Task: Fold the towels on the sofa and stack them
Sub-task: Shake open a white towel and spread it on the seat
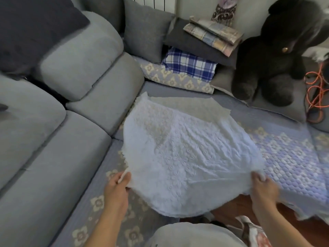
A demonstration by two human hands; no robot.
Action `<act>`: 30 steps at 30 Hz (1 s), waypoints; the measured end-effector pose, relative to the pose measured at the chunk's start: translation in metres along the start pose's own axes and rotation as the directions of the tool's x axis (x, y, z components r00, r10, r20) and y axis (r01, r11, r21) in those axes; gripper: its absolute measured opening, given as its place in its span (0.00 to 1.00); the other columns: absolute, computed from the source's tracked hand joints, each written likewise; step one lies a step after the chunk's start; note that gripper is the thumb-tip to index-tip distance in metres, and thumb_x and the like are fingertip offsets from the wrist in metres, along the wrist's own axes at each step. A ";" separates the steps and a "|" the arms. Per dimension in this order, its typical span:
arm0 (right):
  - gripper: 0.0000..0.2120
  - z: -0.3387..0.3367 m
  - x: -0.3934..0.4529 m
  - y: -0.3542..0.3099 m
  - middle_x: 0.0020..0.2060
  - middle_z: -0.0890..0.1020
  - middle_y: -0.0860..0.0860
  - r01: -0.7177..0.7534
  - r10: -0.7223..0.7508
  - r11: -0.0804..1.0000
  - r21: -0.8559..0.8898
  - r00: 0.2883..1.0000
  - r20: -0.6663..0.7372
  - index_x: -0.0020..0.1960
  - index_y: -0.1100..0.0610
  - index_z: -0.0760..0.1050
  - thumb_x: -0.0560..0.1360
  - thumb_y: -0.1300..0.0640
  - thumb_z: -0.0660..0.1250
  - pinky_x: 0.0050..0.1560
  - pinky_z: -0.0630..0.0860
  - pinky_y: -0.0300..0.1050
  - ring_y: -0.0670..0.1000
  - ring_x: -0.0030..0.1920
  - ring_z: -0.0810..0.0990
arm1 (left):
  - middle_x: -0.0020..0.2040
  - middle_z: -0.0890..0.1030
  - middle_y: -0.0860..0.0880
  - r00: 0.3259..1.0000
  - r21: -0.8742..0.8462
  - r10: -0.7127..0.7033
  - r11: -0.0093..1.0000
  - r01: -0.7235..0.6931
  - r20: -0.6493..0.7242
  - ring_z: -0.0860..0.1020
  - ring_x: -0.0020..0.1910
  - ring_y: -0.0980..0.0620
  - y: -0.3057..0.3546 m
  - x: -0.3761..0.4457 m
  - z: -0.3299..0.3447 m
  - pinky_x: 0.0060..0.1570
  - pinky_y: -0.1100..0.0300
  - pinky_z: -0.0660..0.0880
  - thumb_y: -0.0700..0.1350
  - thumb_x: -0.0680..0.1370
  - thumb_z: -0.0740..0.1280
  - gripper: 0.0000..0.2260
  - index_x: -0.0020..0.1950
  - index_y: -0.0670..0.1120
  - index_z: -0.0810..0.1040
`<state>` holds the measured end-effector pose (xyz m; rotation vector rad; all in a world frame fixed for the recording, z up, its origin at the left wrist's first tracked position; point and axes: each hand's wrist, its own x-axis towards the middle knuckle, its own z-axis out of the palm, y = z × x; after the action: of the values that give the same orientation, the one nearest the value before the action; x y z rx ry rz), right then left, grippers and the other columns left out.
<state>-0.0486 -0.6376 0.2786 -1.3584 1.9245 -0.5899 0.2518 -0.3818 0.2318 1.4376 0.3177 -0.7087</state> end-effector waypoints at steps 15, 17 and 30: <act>0.01 0.114 -0.143 -0.071 0.43 0.82 0.43 0.491 -0.541 0.836 0.247 0.658 0.523 0.47 0.50 0.80 0.76 0.55 0.72 0.51 0.78 0.50 0.44 0.46 0.80 | 0.46 0.87 0.47 0.977 0.173 0.118 0.974 -0.149 0.177 0.86 0.48 0.47 0.025 -0.083 0.075 0.53 0.52 0.81 0.36 0.78 0.70 0.07 0.51 0.47 0.85; 0.04 0.112 -0.146 -0.070 0.43 0.82 0.43 0.492 -0.543 0.834 0.248 0.659 0.521 0.46 0.47 0.80 0.77 0.56 0.72 0.52 0.78 0.49 0.44 0.46 0.80 | 0.47 0.87 0.50 0.975 0.196 0.107 0.970 -0.146 0.195 0.86 0.49 0.50 0.026 -0.086 0.070 0.53 0.54 0.80 0.37 0.79 0.69 0.09 0.51 0.51 0.84; 0.05 0.114 -0.175 -0.069 0.42 0.78 0.43 0.661 -0.713 0.684 0.308 0.519 0.471 0.45 0.54 0.83 0.76 0.64 0.71 0.46 0.72 0.28 0.38 0.48 0.77 | 0.47 0.87 0.49 0.982 0.189 0.109 0.972 -0.138 0.157 0.86 0.49 0.51 0.029 -0.092 0.053 0.54 0.55 0.81 0.39 0.81 0.67 0.08 0.56 0.47 0.84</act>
<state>0.1165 -0.4944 0.3012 -1.9748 0.8081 -0.5348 0.1880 -0.4109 0.3171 1.5708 0.0431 -0.7544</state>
